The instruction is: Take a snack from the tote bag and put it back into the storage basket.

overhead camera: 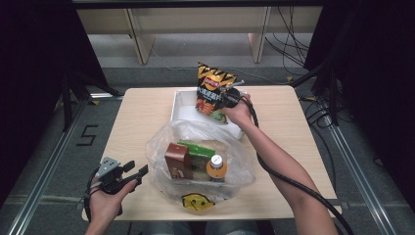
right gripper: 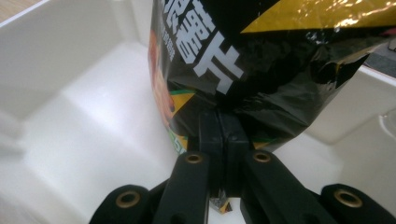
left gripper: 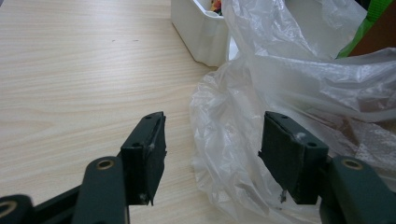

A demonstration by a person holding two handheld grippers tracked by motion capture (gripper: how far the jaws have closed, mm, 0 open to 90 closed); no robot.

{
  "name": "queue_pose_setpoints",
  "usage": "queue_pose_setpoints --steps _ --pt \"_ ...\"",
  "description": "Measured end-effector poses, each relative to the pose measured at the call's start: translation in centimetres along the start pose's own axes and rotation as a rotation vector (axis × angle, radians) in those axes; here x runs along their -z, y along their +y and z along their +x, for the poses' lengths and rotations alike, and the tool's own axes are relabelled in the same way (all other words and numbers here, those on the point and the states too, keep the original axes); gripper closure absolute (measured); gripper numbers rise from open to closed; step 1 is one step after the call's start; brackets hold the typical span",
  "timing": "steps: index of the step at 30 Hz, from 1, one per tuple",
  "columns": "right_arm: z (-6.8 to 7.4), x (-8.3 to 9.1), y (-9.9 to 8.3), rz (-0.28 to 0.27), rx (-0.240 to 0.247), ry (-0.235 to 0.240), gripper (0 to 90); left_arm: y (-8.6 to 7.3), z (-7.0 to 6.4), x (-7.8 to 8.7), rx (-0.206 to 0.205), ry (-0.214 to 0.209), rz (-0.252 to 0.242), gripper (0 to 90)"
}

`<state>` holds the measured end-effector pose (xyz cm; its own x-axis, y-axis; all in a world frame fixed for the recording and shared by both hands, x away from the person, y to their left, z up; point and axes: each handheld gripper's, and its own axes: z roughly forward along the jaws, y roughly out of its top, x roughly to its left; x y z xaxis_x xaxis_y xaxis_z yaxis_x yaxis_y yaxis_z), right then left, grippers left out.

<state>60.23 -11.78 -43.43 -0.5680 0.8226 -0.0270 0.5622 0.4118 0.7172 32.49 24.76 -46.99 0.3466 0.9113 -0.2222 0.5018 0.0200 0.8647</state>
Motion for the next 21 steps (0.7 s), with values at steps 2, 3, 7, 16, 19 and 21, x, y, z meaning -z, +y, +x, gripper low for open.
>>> queue_pose_setpoints --steps 2,3,7,16,19,21 --pt "-0.01 -0.06 0.07 -0.008 -0.01 -0.003 90.0 0.01 0.0 0.0 -0.001 -0.001 0.0 39.6" --pt "-0.11 0.07 0.18 -0.002 -0.008 -0.01 90.0 0.01 0.0 0.0 -0.001 0.0 0.0 39.7" --pt "-0.24 0.18 0.4 0.006 -0.021 -0.018 90.0 -0.02 0.01 -0.01 0.0 0.0 0.001 39.6" --pt "-0.81 0.35 0.35 0.003 -0.025 -0.039 89.6 -0.03 -0.01 0.0 0.001 0.0 0.001 39.6" --pt "-0.86 0.39 0.25 0.008 -0.021 -0.04 89.1 -0.02 0.01 -0.01 -0.001 0.0 0.002 39.6" --pt "-0.88 0.34 0.17 0.005 -0.042 -0.039 89.1 -0.04 0.01 -0.01 0.0 0.0 0.001 39.6"
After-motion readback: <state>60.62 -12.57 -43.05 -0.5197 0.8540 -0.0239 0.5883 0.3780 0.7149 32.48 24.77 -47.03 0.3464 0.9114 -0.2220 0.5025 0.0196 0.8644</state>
